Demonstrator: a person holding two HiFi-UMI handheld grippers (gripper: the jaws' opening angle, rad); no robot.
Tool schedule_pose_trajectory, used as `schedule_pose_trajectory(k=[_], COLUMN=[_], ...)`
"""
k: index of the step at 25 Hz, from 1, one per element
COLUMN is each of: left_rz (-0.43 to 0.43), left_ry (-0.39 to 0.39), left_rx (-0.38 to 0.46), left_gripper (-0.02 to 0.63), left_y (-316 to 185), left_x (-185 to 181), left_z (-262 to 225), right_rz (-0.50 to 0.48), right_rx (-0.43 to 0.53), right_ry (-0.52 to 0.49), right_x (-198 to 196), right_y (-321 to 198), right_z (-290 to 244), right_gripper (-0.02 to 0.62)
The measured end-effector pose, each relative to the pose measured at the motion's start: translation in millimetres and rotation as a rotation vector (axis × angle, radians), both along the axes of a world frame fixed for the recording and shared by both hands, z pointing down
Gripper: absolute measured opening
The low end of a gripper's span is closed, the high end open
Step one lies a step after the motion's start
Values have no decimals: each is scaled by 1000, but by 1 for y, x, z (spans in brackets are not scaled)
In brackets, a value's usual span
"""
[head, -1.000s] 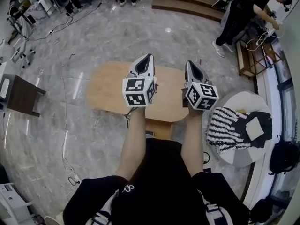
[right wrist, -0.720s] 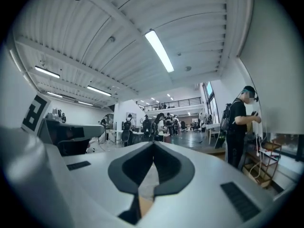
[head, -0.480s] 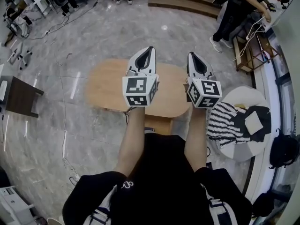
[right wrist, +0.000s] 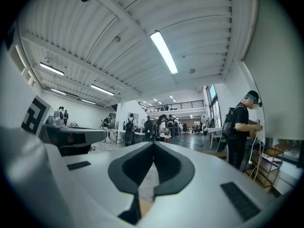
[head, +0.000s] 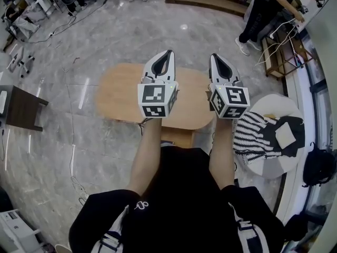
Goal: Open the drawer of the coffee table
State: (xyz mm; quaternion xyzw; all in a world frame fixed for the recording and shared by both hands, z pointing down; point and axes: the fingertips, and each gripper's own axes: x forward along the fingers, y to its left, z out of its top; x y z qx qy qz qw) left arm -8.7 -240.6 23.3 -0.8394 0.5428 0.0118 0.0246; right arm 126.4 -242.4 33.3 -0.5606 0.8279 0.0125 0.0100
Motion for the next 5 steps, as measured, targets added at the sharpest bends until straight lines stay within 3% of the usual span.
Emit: schedule_pose_trajectory(k=[5], left_rz=[-1], left_ry=[0], left_rx=[-3], left_gripper=[9], left_y=[-8], left_x=[-1], left_z=[-1], right_rz=[-1], right_rx=[3], right_ry=[7], right_x=[1], right_y=[-6], right_z=[-3], right_gripper=[11])
